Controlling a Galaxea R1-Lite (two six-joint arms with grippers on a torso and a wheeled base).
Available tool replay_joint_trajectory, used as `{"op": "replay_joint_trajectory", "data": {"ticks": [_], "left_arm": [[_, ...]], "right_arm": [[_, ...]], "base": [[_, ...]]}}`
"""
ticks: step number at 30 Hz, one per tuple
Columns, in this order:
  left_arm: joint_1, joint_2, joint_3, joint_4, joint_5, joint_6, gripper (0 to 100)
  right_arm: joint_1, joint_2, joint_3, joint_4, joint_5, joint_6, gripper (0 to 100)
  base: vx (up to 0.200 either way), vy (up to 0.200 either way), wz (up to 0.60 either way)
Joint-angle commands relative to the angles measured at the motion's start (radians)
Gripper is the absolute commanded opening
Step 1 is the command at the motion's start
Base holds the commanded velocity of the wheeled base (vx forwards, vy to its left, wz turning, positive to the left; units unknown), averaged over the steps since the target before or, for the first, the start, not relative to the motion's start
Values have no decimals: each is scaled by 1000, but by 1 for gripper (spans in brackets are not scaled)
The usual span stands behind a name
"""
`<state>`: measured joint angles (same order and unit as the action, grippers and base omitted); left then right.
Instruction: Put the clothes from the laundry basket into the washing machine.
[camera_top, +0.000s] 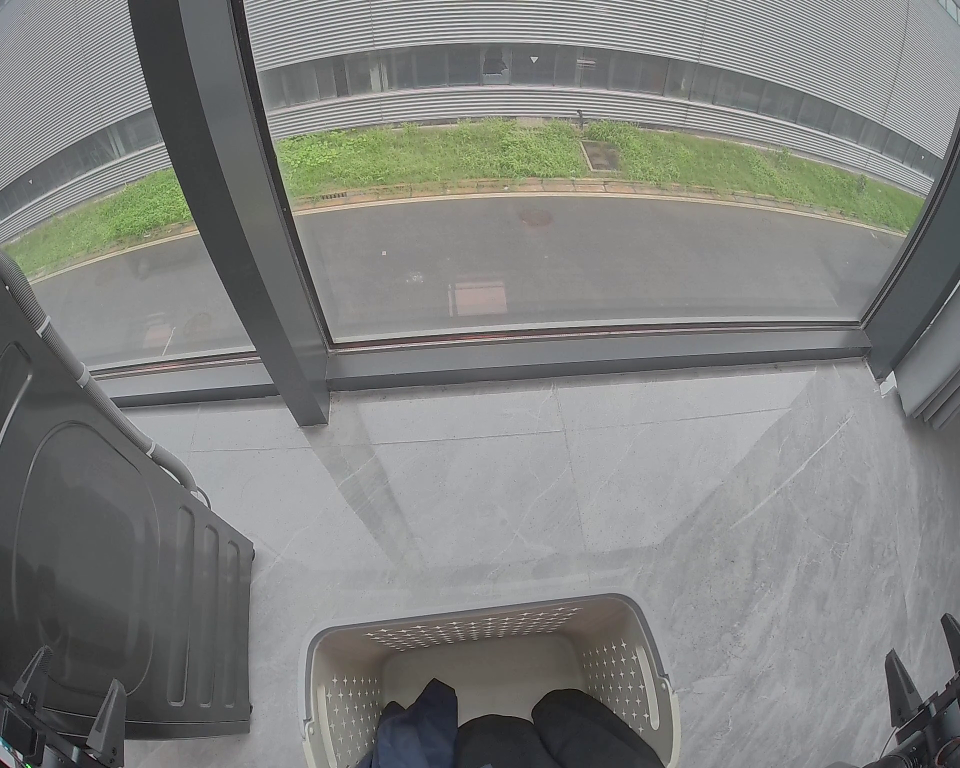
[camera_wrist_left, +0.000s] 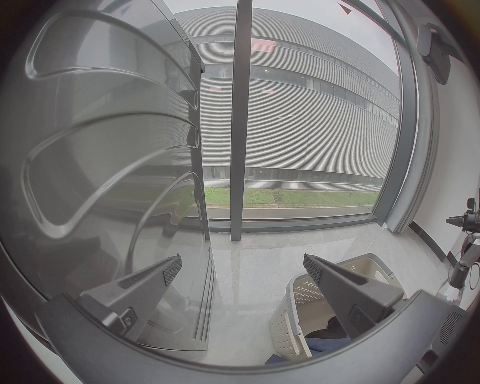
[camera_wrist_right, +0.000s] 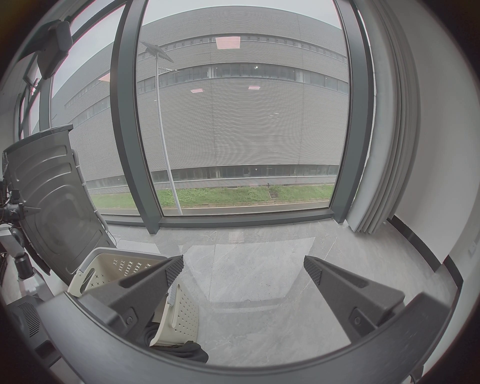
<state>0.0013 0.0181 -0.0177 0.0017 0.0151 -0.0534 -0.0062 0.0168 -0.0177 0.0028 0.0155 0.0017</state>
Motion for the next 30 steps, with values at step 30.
{"op": "replay_joint_trajectory", "data": {"ticks": [30], "left_arm": [[0,-15,16,0,0,0,100]], "right_arm": [[0,-17,16,-1,1,0,100]], "base": [[-200,0,0]]}}
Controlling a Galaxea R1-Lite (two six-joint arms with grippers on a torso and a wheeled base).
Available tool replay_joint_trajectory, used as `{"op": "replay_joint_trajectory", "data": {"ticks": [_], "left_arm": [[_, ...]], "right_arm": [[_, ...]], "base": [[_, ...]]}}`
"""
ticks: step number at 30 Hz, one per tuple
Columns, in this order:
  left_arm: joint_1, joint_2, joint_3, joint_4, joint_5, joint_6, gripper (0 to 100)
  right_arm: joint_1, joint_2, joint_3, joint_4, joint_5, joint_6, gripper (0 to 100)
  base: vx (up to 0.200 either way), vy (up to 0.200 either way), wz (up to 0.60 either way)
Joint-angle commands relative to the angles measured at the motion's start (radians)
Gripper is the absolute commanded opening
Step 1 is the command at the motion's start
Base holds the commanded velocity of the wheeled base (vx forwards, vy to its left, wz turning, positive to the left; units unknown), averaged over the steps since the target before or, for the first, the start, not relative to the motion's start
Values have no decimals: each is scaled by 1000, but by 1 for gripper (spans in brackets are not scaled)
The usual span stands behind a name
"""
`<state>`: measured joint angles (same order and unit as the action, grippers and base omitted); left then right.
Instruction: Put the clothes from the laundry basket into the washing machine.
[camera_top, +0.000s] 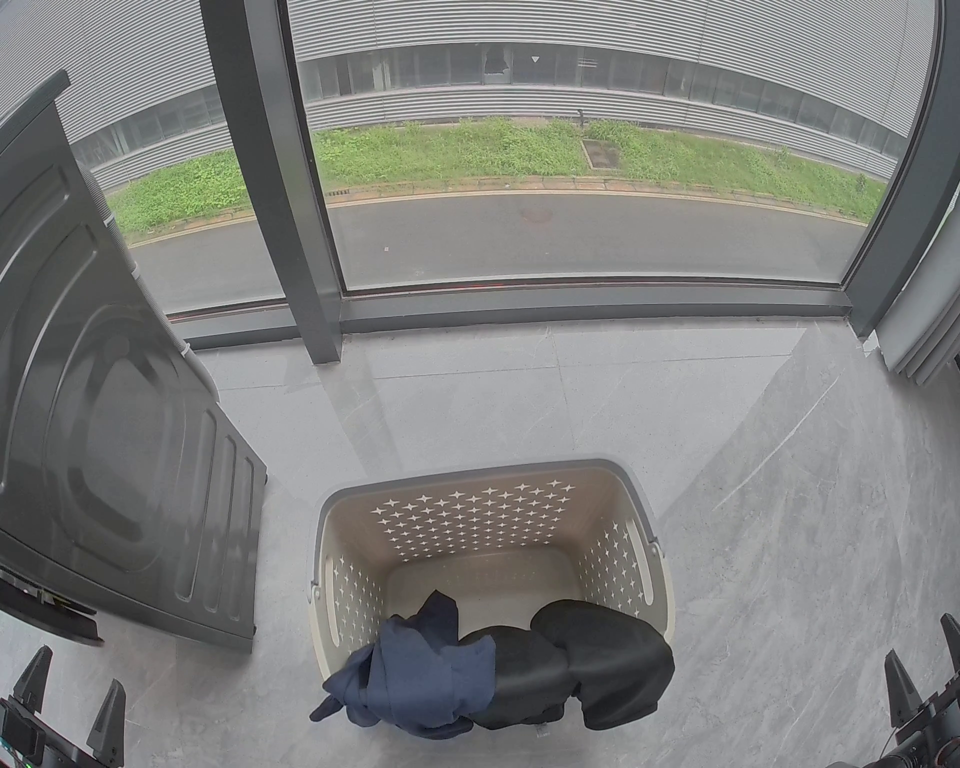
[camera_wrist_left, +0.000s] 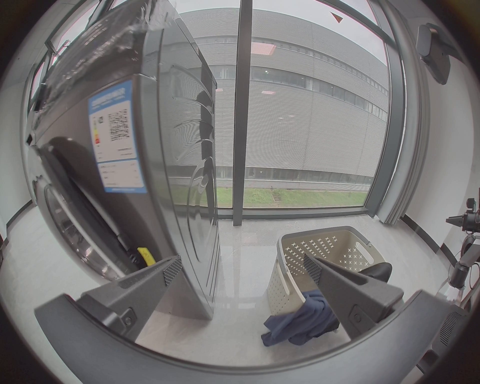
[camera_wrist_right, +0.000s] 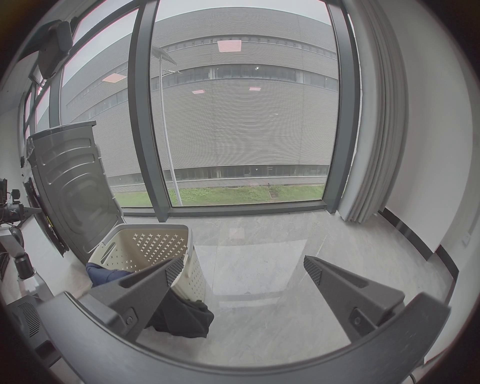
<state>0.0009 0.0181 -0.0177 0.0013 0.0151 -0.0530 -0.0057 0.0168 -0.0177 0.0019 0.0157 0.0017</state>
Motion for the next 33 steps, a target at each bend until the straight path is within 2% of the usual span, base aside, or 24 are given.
{"op": "replay_joint_trajectory", "data": {"ticks": [1,18,27,33], "left_arm": [[1,-15,16,0,0,-1,100],[1,-15,16,0,-1,-1,100],[1,-13,16,0,0,-1,100],[1,-13,16,0,0,-1,100]], "right_arm": [[0,-17,18,0,0,0,100],[0,-17,16,0,1,0,100],[0,-17,16,0,1,0,100],[0,-17,16,0,1,0,100]], "base": [[-200,0,0],[-200,0,0],[0,0,0],[0,200,0]]}}
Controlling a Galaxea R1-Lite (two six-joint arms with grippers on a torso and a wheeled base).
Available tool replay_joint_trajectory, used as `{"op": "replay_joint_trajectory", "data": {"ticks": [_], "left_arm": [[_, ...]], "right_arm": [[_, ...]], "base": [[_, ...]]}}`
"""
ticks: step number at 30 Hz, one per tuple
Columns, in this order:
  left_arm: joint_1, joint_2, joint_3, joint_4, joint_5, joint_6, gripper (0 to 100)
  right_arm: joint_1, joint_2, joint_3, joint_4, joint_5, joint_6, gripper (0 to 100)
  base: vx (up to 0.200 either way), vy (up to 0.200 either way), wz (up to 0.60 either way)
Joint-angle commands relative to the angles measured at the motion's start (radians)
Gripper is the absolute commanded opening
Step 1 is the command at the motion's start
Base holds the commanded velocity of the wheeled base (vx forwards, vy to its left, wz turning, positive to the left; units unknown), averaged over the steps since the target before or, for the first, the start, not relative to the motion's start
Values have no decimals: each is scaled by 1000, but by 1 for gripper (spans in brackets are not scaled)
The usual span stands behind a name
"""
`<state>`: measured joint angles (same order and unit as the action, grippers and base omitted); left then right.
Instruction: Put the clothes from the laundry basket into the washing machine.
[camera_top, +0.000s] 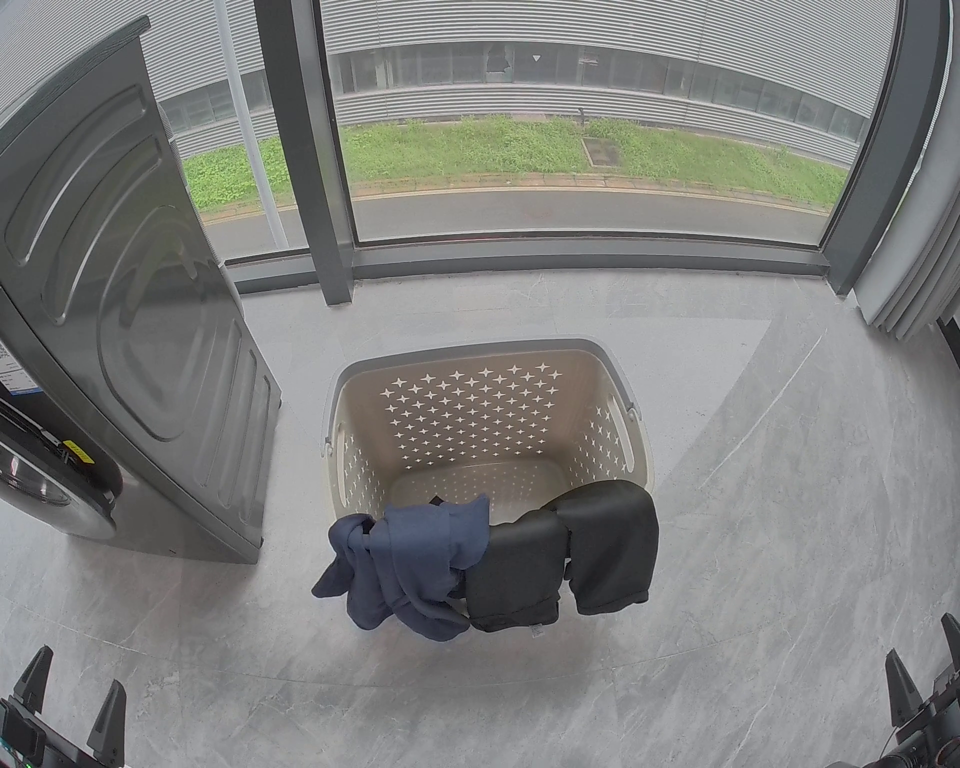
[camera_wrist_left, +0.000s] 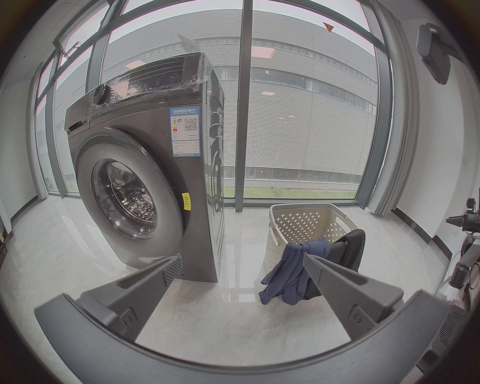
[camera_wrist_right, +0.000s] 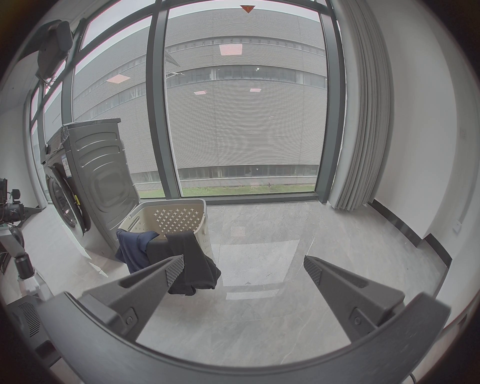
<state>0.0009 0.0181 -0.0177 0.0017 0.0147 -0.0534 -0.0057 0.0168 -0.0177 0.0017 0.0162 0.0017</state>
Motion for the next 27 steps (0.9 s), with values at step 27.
{"op": "replay_joint_trajectory", "data": {"ticks": [27], "left_arm": [[1,-13,16,0,1,0,100]], "right_arm": [[0,-17,16,1,-1,0,100]], "base": [[0,200,0]]}}
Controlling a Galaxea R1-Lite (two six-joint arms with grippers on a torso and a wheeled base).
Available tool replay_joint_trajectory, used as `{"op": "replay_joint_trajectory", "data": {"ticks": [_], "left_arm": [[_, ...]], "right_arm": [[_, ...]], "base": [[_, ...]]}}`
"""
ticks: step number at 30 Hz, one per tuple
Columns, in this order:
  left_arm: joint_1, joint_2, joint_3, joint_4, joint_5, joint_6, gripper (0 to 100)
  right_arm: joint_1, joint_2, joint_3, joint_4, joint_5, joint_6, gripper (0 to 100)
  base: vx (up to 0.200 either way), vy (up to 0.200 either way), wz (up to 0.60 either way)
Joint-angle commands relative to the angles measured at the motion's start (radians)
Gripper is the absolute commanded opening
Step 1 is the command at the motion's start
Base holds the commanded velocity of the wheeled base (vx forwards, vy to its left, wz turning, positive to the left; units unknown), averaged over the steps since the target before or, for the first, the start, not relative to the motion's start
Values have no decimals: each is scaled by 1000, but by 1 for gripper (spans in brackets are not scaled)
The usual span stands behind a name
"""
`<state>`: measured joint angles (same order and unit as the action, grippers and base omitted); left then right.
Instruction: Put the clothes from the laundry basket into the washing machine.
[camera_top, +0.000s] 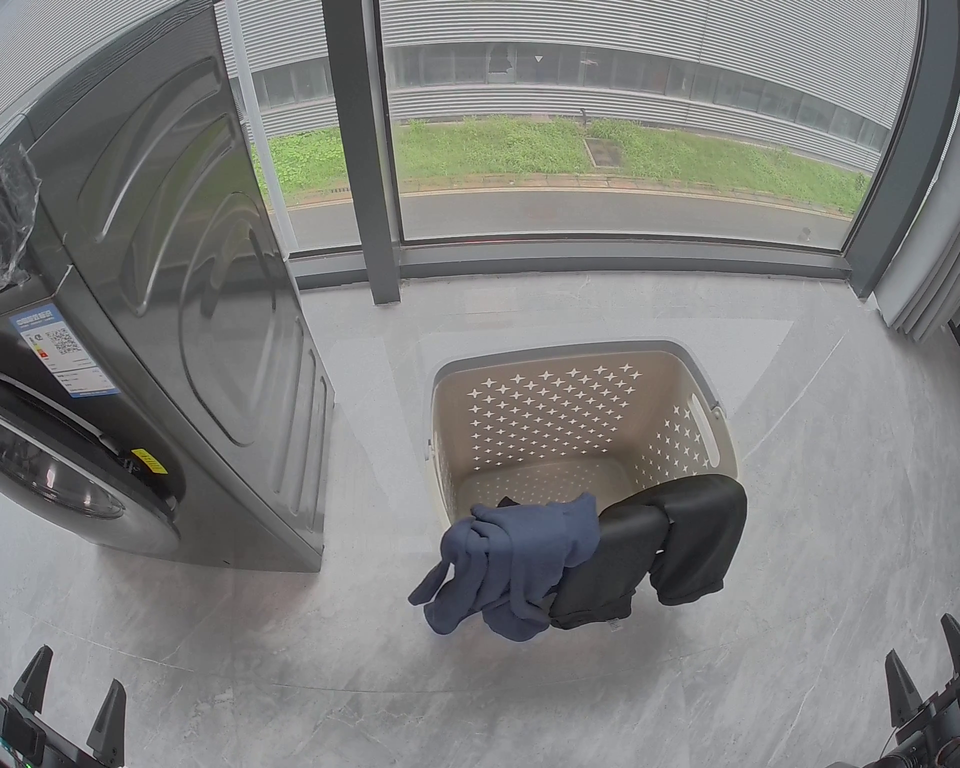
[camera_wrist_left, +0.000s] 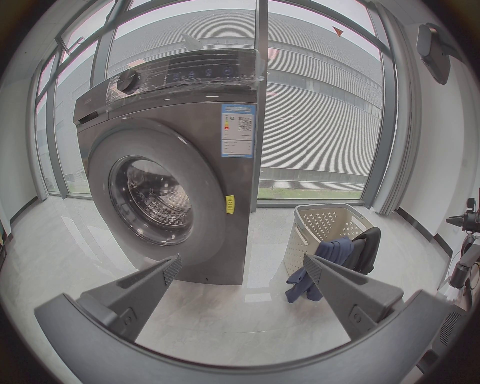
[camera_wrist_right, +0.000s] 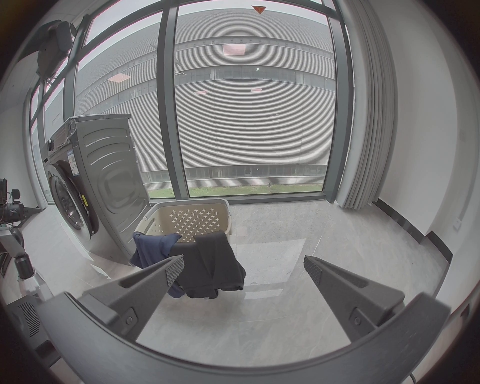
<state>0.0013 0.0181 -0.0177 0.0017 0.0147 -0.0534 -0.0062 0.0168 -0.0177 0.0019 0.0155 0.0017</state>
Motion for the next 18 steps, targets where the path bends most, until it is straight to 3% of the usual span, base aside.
{"op": "replay_joint_trajectory", "data": {"ticks": [1,18], "left_arm": [[0,-13,16,0,1,0,100],[0,-13,16,0,1,0,100]], "right_arm": [[0,-17,16,1,0,0,100],[0,-17,16,1,0,0,100]], "base": [[0,200,0],[0,200,0]]}}
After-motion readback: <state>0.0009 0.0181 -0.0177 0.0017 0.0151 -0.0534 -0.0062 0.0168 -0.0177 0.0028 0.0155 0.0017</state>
